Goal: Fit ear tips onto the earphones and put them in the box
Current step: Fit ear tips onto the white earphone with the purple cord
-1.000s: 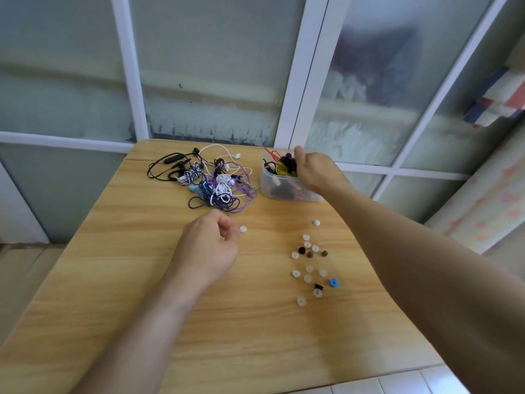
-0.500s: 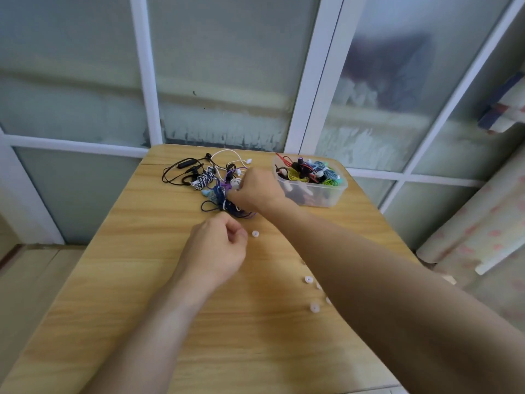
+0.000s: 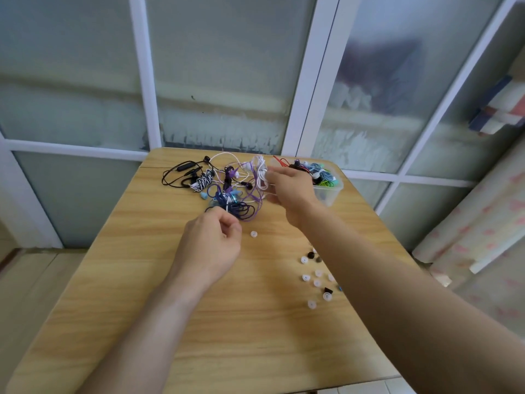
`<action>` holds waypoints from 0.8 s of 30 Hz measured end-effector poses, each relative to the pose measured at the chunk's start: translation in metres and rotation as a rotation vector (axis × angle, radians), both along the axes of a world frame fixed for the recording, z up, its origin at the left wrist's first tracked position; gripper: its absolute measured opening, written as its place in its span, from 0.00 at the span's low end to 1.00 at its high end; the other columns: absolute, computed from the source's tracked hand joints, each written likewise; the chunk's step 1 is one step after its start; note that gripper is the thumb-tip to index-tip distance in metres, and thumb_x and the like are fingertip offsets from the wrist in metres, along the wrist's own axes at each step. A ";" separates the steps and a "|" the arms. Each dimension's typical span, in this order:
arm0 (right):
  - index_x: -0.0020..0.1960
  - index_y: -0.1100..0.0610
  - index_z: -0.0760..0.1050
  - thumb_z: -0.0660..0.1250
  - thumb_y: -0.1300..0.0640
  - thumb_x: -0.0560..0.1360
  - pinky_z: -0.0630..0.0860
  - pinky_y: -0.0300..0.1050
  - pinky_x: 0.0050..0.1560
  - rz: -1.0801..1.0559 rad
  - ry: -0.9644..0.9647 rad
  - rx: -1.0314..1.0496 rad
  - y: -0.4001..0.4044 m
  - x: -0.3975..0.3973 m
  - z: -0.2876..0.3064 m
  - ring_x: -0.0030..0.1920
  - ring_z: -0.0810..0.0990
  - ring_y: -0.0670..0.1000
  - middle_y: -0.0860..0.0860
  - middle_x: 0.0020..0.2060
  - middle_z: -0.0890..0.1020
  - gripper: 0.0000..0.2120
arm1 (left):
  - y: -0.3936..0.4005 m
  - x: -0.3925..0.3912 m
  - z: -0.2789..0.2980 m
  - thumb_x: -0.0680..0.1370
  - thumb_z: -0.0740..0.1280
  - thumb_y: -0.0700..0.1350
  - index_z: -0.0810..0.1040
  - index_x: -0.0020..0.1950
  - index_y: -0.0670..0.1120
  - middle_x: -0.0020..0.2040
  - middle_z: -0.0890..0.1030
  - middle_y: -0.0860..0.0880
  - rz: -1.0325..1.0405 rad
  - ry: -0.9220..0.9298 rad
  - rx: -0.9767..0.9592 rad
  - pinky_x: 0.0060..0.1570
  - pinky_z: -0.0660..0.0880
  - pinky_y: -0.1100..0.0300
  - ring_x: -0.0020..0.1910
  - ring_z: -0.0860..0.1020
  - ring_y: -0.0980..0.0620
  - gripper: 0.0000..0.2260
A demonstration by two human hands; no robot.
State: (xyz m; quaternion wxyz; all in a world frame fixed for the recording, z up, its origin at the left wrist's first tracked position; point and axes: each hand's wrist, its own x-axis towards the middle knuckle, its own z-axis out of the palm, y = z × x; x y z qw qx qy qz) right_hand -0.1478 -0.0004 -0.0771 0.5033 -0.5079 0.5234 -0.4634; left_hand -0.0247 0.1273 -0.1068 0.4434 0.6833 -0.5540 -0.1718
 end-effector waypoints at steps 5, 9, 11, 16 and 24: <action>0.53 0.61 0.77 0.68 0.67 0.76 0.80 0.55 0.56 0.123 -0.275 0.071 0.044 -0.015 0.002 0.46 0.81 0.57 0.59 0.46 0.82 0.06 | -0.003 -0.005 -0.001 0.78 0.66 0.45 0.78 0.43 0.51 0.39 0.82 0.51 -0.032 0.252 -0.026 0.37 0.74 0.58 0.35 0.81 0.52 0.04; 0.53 0.64 0.77 0.65 0.73 0.74 0.80 0.49 0.53 0.188 -0.429 0.102 0.078 -0.024 -0.005 0.42 0.82 0.56 0.59 0.41 0.83 0.10 | -0.005 -0.016 0.007 0.80 0.65 0.44 0.76 0.55 0.45 0.47 0.83 0.45 -0.107 0.698 0.047 0.32 0.74 0.58 0.37 0.82 0.51 0.05; 0.55 0.67 0.77 0.63 0.74 0.73 0.80 0.45 0.51 0.272 -0.449 0.115 0.088 -0.029 -0.011 0.41 0.83 0.54 0.60 0.42 0.83 0.13 | -0.006 -0.019 0.007 0.79 0.66 0.44 0.74 0.61 0.43 0.47 0.83 0.46 -0.138 0.823 0.050 0.35 0.75 0.56 0.42 0.82 0.47 0.12; 0.61 0.63 0.78 0.65 0.72 0.73 0.78 0.42 0.45 0.402 -0.290 0.088 0.096 -0.038 -0.016 0.50 0.83 0.57 0.60 0.50 0.84 0.18 | -0.005 -0.018 0.005 0.78 0.68 0.40 0.80 0.54 0.42 0.42 0.85 0.44 -0.193 0.824 0.013 0.36 0.77 0.57 0.37 0.82 0.49 0.07; 0.57 0.64 0.76 0.71 0.61 0.76 0.81 0.44 0.40 0.107 -0.179 -0.057 0.095 -0.041 -0.024 0.39 0.83 0.50 0.59 0.48 0.84 0.12 | -0.009 -0.013 -0.003 0.73 0.74 0.38 0.81 0.50 0.42 0.38 0.84 0.43 -0.183 0.484 -0.025 0.29 0.75 0.62 0.30 0.81 0.51 0.07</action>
